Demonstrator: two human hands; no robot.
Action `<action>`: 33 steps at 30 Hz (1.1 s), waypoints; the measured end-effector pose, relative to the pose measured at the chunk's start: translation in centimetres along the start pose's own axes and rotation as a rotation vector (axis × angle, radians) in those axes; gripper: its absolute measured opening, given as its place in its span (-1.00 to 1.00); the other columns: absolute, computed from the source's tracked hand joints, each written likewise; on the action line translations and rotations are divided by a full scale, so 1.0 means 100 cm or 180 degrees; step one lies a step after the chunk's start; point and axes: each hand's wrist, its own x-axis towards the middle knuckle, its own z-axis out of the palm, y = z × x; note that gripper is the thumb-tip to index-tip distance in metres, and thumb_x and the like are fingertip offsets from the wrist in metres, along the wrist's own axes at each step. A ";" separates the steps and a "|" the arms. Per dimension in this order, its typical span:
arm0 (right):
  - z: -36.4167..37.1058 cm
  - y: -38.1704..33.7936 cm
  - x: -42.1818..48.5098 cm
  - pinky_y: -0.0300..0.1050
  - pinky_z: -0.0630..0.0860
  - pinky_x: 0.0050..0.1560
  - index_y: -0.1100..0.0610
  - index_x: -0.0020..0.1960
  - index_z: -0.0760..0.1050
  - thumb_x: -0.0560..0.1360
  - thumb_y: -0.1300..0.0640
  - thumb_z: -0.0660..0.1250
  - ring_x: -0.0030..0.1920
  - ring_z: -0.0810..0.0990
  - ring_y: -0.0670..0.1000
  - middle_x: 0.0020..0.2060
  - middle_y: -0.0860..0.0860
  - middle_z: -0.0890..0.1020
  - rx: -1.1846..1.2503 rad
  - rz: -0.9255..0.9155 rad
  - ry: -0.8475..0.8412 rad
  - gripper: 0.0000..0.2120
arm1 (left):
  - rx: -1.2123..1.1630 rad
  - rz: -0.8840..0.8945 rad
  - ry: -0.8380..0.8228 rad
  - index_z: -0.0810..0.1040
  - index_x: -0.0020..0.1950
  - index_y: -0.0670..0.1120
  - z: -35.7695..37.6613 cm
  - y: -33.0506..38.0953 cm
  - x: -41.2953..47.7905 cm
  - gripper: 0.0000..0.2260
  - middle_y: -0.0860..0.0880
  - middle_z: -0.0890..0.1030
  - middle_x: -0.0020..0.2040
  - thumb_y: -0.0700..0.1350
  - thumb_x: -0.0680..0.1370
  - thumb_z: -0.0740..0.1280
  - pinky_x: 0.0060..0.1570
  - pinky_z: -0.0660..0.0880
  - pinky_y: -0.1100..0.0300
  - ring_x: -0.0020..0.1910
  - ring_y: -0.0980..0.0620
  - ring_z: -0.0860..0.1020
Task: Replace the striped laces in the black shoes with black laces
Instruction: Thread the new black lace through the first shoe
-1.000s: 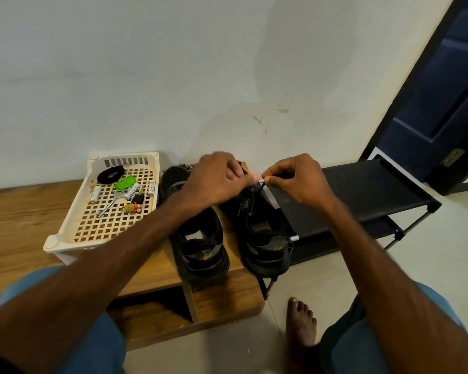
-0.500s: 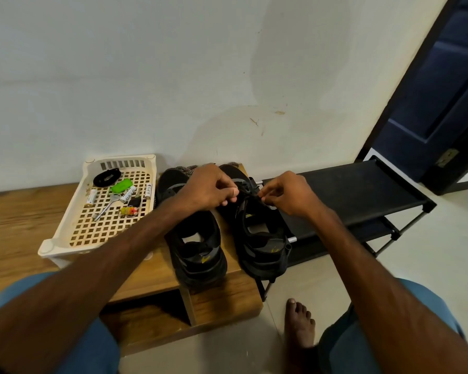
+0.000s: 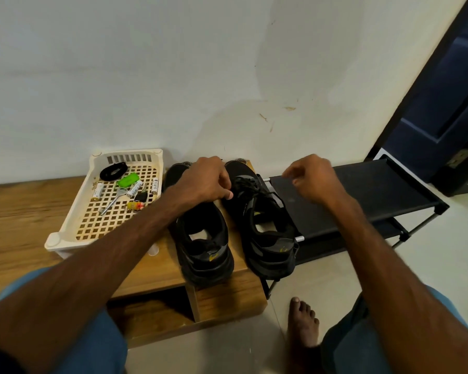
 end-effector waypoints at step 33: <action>0.019 -0.031 -0.022 -0.01 0.63 0.18 0.10 0.28 0.64 0.61 0.32 0.29 0.09 0.66 0.11 0.15 0.11 0.68 -0.0137 -0.0325 -0.0485 -0.69 | -0.0069 0.0925 0.0161 0.51 0.43 -0.01 0.011 0.002 -0.026 -0.55 0.00 0.60 0.30 -0.09 0.54 0.45 0.22 0.37 0.29 0.22 0.13 0.52</action>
